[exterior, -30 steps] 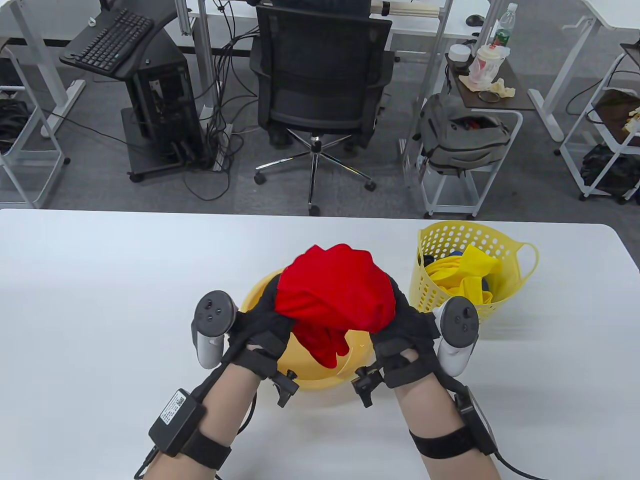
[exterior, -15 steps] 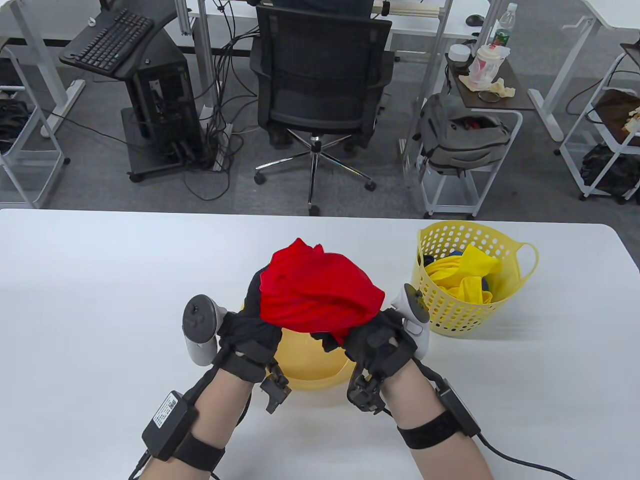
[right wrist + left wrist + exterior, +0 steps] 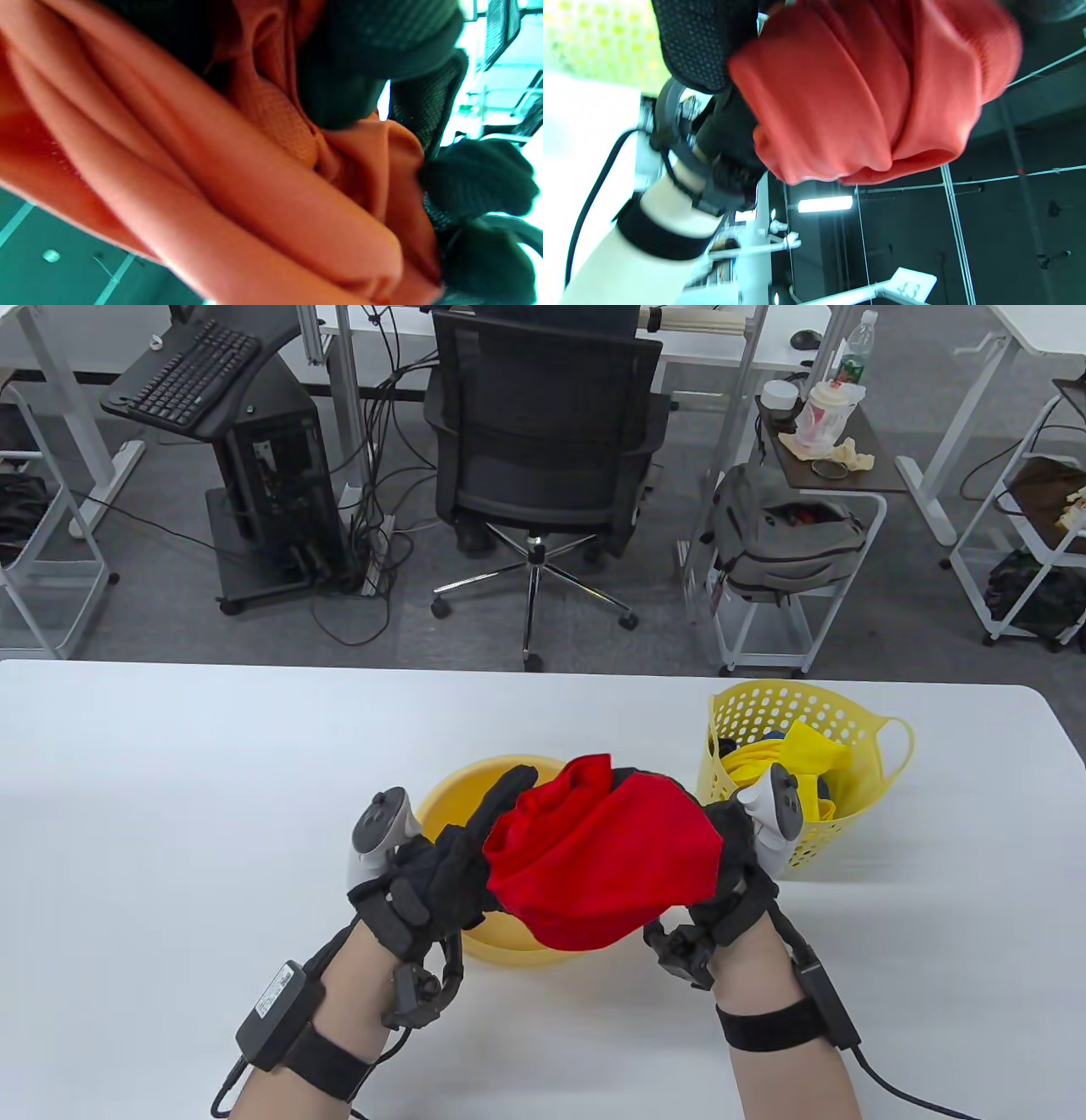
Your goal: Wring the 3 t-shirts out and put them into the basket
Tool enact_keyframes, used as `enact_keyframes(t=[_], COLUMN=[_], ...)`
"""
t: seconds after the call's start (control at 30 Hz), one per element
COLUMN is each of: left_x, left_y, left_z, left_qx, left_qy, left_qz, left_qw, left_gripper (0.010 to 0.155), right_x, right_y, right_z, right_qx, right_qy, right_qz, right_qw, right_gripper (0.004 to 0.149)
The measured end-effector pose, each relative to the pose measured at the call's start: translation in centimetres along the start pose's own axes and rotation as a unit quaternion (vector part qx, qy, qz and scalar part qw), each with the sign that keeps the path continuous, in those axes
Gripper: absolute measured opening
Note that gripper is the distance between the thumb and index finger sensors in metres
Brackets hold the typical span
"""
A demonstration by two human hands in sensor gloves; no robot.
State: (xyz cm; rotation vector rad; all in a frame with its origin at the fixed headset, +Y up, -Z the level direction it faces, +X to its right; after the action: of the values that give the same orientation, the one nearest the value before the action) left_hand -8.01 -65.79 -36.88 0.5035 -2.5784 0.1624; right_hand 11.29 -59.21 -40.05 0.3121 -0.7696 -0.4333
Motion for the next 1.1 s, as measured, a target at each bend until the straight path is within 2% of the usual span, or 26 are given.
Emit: enact_keyframes(t=[0.07,0.17,0.23,0.33,0.37,0.43,0.47,0.6,0.7,0.73,0.77,0.8,0.87,0.9,0.93,0.97,1.0,1.03,1.1], left_x=[-0.2,0.2,0.1,-0.3,-0.4,-0.7,-0.7,-0.6,-0.2,-0.3,-0.4,-0.5,-0.5,-0.5,-0.4,0.0,0.3,0.9,1.7], left_y=[-0.1,0.6,1.3,1.7,2.0,2.3,2.2,1.7,1.2,0.9,0.7,0.4,0.3,0.4,0.9,1.5,1.8,2.2,2.5], left_z=[-0.4,0.3,0.2,-0.5,-0.8,-1.3,-1.4,-1.1,-0.5,-0.6,-0.6,-0.6,-0.7,-0.7,-0.4,0.1,0.5,1.3,2.4], left_qx=[-0.009,-0.054,-0.136,-0.303,-0.376,-0.466,-0.482,-0.464,-0.439,-0.445,-0.466,-0.491,-0.512,-0.513,-0.504,-0.476,-0.449,-0.392,-0.3], left_qy=[-0.005,0.019,0.028,0.041,0.057,0.068,0.07,0.091,0.169,0.189,0.186,0.196,0.255,0.262,0.264,0.27,0.275,0.284,0.286], left_qz=[0.012,0.018,0.037,0.082,0.093,0.112,0.122,0.134,0.13,0.138,0.143,0.158,0.135,0.127,0.116,0.105,0.097,0.088,0.071], left_qw=[1.0,0.998,0.99,0.949,0.92,0.875,0.865,0.871,0.873,0.865,0.853,0.834,0.809,0.807,0.814,0.831,0.845,0.871,0.907], left_gripper=[0.122,0.128,0.131,0.13,0.128,0.124,0.124,0.123,0.126,0.126,0.125,0.122,0.112,0.109,0.104,0.101,0.099,0.097,0.094], right_x=[-0.1,0.0,0.1,0.3,0.4,0.6,0.6,0.7,0.4,0.4,0.4,0.4,0.7,0.8,0.9,0.8,0.8,0.7,0.4], right_y=[-0.3,-0.6,-1.2,-2.2,-2.6,-3.3,-3.4,-3.5,-3.0,-2.9,-2.9,-2.9,-3.2,-3.2,-3.1,-3.1,-3.1,-3.1,-2.9], right_z=[0.4,-0.2,-0.3,-0.8,-0.9,-1.1,-1.1,-0.7,0.0,0.1,0.2,0.3,0.2,0.1,0.0,-0.1,0.0,0.1,0.6], right_qx=[0.086,0.085,0.117,0.13,0.144,0.171,0.174,0.208,0.263,0.282,0.3,0.316,0.31,0.296,0.261,0.207,0.179,0.12,0.038], right_qy=[0.002,-0.017,-0.024,-0.07,-0.081,-0.094,-0.097,-0.107,-0.115,-0.118,-0.114,-0.112,-0.13,-0.139,-0.146,-0.138,-0.131,-0.115,-0.087], right_qz=[0.031,0.052,0.075,0.132,0.152,0.174,0.182,0.211,0.218,0.225,0.23,0.239,0.252,0.251,0.239,0.218,0.207,0.18,0.139], right_qw=[0.996,0.995,0.99,0.98,0.974,0.965,0.963,0.949,0.933,0.925,0.919,0.911,0.907,0.911,0.924,0.944,0.953,0.97,0.986], right_gripper=[0.047,0.047,0.046,0.045,0.045,0.046,0.046,0.046,0.046,0.046,0.047,0.048,0.05,0.051,0.054,0.059,0.064,0.07,0.075])
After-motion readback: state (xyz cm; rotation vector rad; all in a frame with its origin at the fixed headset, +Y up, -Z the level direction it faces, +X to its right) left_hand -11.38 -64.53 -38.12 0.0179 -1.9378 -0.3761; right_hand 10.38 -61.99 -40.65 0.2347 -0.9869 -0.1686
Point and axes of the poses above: the tracker on the back of each hand, its own y axis roughly to the thumb side, its own x axis roughly from the fingertips to the wrist, z = x × y, the point moved 4 cm from there along -x, roughly from the wrist to the fingertips, and after that the axes turned 6 degrees about x, right-handed, at the moved point
